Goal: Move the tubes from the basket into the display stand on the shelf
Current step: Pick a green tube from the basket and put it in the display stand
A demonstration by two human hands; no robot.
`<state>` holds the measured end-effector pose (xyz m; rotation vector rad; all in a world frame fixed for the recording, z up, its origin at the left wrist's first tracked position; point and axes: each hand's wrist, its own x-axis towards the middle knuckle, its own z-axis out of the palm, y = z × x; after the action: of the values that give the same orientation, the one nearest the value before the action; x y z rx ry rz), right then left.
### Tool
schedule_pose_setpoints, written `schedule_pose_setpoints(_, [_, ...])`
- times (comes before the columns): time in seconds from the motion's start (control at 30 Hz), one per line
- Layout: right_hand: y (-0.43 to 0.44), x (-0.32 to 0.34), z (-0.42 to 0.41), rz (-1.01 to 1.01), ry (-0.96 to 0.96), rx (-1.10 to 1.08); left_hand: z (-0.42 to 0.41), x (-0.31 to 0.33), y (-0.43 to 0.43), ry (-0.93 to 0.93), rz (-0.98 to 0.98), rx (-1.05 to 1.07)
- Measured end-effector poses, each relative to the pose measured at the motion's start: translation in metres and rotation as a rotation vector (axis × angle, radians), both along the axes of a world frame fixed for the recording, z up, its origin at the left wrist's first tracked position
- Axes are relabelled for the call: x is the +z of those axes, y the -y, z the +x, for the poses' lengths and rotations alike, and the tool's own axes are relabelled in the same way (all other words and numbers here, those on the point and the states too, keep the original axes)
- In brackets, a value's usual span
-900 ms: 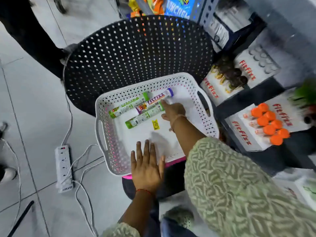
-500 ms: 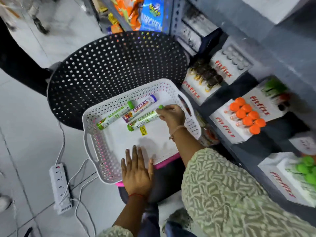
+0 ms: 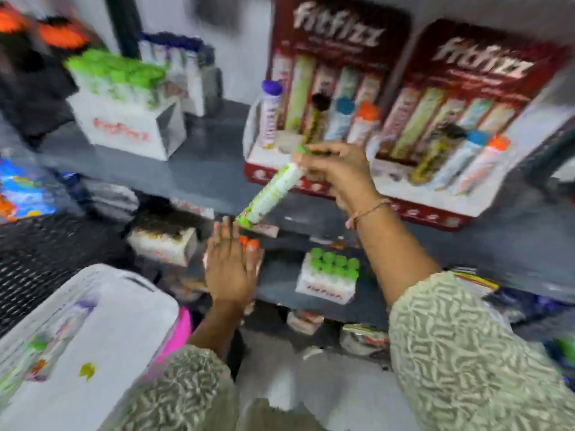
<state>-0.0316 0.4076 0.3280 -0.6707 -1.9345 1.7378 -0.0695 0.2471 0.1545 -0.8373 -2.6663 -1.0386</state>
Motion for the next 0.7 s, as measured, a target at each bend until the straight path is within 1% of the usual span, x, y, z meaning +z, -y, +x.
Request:
schedule_pose_setpoints(0.1, [-0.048, 0.049, 0.035, 0.187, -0.036, -0.107, 0.011, 0.023, -0.063, -0.087, 0.014, -0.198])
schedule_pose_setpoints(0.17, [-0.075, 0.073, 0.05, 0.351, -0.003, -0.199, 0.019, 0.031, -0.091, -0.114, -0.02, -0.296])
schedule_pose_setpoints(0.23, [-0.098, 0.087, 0.056, 0.488, 0.06, -0.27, 0.024, 0.031, -0.108, -0.109, -0.078, -0.355])
schedule_pose_setpoints(0.3, [-0.117, 0.092, 0.056, 0.563, 0.119, -0.292, 0.027, 0.026, -0.117, -0.11, -0.155, -0.356])
schedule_pose_setpoints(0.37, [-0.129, 0.091, 0.051, 0.643, 0.204, -0.267, 0.027, 0.02, -0.118, -0.132, -0.185, -0.331])
schedule_pose_setpoints(0.47, [-0.145, 0.086, 0.044, 0.803, 0.402, -0.188, 0.027, 0.018, -0.116, -0.151, -0.199, -0.335])
schedule_pose_setpoints(0.53, [-0.155, 0.084, 0.04, 0.863, 0.516, -0.133, 0.026, 0.018, -0.117, -0.147, -0.205, -0.328])
schedule_pose_setpoints(0.6, [-0.163, 0.081, 0.039, 0.886, 0.59, -0.099, 0.026, 0.017, -0.117, -0.139, -0.204, -0.328])
schedule_pose_setpoints(0.7, [-0.172, 0.081, 0.041, 0.943, 0.643, -0.086, 0.025, 0.016, -0.116, -0.145, -0.214, -0.33])
